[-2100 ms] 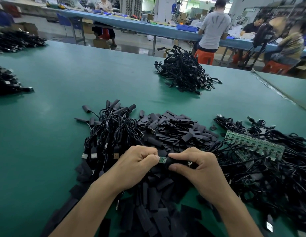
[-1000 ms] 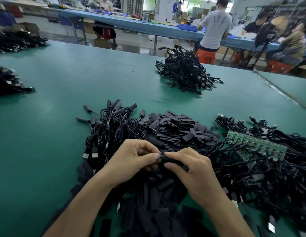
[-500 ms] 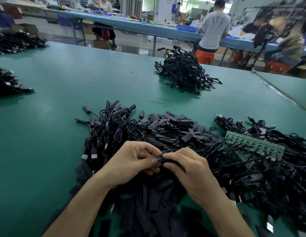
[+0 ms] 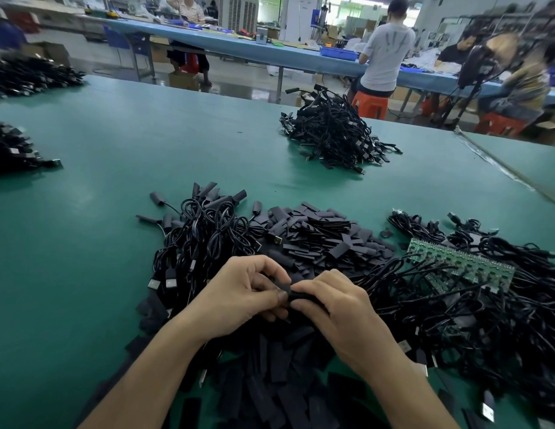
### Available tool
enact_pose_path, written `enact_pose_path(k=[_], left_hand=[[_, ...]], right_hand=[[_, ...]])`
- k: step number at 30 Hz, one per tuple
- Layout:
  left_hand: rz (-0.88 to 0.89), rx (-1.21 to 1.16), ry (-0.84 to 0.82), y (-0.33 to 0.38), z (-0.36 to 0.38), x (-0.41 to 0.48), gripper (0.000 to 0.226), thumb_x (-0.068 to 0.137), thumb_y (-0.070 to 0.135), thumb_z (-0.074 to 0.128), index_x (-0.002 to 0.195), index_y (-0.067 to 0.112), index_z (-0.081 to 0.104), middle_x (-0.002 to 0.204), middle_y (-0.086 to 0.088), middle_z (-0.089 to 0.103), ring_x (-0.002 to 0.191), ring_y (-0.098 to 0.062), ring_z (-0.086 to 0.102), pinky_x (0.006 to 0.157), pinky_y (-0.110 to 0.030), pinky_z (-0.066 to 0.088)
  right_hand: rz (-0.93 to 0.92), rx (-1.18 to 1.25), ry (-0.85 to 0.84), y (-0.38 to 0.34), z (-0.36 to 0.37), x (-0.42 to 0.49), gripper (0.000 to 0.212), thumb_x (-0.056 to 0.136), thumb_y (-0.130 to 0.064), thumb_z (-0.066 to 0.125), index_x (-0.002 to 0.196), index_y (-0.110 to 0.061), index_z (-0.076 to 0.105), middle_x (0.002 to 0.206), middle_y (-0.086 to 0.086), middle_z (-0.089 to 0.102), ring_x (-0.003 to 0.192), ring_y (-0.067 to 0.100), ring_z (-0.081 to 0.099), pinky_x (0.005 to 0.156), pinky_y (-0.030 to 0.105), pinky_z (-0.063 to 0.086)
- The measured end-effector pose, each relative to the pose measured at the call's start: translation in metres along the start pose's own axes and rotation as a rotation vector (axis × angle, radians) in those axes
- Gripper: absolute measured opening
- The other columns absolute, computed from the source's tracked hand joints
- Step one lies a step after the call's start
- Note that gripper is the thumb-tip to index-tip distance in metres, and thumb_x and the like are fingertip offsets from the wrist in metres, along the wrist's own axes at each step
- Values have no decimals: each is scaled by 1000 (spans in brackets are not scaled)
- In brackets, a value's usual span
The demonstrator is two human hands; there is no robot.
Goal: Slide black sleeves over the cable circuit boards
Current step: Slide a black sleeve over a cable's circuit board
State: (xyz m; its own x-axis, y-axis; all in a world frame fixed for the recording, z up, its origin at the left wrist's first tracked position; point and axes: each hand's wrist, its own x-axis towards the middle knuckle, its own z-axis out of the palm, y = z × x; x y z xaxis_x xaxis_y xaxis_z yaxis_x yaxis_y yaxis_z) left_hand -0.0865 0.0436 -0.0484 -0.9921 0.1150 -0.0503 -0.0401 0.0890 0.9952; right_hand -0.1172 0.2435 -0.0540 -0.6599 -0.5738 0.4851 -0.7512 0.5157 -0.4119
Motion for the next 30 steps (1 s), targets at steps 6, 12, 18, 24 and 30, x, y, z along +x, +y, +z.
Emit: enact_pose_path(k=[6,12,18,24,30], left_hand=[[-4,-37,25,1,2,0,11,92,-4,64,97,4,60,81,-19,75,78,-26,76,67,-28,60],[-10,-41,93,1,4,1,21,94,-4,61,87,7,46,75,-10,74,82,-28,76,68,-30,62],[16,3,121,0,4,0,32,94,-4,62,81,11,37,75,-11,71,82,-27,76,67,-31,62],[61,21,135,-1,4,-1,33,92,-5,64,78,12,39,73,-9,70,80,-28,76,67,-33,62],[329,343,245,18,10,-10,15,82,39,73,90,37,60,86,13,74,80,-9,72,70,-22,56]], right_hand=[[205,164,186,-5,4,-2,34,80,-24,80,113,-24,73,94,-14,67,90,1,63,81,12,47],[495,305,372,-13,12,-3,19,77,-24,84,93,-29,77,78,-24,71,77,-6,67,71,8,50],[501,329,293,-18,18,-3,36,82,-22,80,117,-26,72,84,-21,72,82,-5,67,75,8,48],[522,460,315,-15,17,-1,26,87,-16,74,107,-32,73,80,-15,74,80,1,71,76,18,53],[565,931,511,-14,-1,7,10,78,-16,77,85,-23,76,71,5,72,62,14,68,57,20,52]])
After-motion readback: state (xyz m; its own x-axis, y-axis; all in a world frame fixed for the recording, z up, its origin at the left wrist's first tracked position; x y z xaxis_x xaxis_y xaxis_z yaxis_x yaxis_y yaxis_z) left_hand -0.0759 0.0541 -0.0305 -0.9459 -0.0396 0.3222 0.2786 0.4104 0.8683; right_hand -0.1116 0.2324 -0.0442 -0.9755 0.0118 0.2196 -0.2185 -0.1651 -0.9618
